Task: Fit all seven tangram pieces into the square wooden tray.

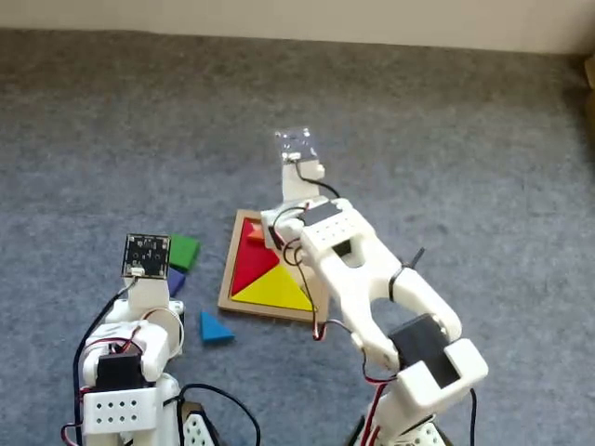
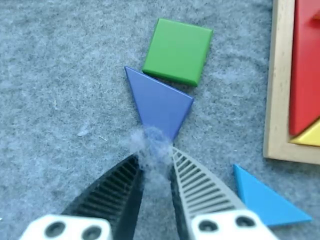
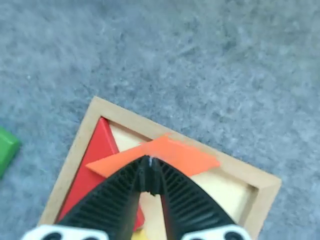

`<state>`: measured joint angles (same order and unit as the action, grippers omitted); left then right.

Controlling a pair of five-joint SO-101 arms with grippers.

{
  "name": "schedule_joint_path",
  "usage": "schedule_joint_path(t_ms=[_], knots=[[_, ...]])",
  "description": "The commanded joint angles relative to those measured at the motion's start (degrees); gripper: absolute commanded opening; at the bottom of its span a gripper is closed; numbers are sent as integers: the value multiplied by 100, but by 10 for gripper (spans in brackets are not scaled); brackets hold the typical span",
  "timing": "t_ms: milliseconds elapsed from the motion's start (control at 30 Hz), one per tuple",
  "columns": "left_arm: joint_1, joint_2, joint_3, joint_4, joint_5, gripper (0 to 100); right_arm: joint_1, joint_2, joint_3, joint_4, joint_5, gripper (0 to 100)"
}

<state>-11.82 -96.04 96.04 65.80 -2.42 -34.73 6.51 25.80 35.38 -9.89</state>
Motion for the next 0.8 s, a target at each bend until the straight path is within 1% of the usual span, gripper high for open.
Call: schedule_joint_path(t_ms=[0, 333, 400, 500, 533, 767], knots=[[57, -48, 154, -79, -18, 77, 154, -13, -330, -154, 114, 5], [57, -48, 154, -79, -18, 77, 145, -22, -163, -119, 97, 5], [57, -48, 154, -79, -18, 77, 145, -22, -136, -119, -123, 5], [57, -48, 154, -79, -18, 77, 145, -31, -136, -119, -826, 5], [57, -48, 154, -79, -18, 77, 145, -31, -136, -119, -932, 5], [57, -48, 154, -79, -18, 77, 189, -48, -171, -110, -870, 5]])
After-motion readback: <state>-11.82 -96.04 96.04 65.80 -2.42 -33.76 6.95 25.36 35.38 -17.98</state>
